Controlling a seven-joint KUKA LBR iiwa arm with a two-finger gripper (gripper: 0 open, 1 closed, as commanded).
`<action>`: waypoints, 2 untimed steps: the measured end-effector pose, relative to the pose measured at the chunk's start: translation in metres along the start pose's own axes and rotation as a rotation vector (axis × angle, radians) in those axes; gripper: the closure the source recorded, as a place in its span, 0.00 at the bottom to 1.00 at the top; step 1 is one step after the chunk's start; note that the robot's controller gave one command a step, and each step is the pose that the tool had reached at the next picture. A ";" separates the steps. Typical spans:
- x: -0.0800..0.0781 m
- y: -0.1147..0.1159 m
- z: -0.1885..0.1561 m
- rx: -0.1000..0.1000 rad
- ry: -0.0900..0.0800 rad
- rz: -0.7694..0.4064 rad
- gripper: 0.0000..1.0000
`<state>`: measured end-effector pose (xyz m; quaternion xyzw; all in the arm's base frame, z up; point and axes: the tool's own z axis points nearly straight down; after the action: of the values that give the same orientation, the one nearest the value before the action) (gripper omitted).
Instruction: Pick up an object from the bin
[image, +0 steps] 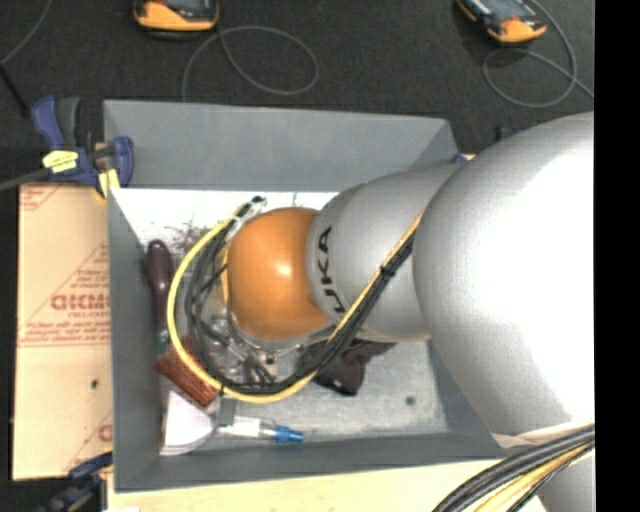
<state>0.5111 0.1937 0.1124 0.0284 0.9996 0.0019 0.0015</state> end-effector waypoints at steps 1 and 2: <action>0.004 0.027 0.036 -0.002 -0.030 -0.024 1.00; 0.004 0.027 0.036 -0.003 -0.030 -0.023 1.00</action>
Offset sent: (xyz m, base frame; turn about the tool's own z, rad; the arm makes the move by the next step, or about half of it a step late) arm 0.0000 0.0000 0.0000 0.0000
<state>0.5092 0.2212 0.0763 0.0171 0.9997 0.0027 0.0167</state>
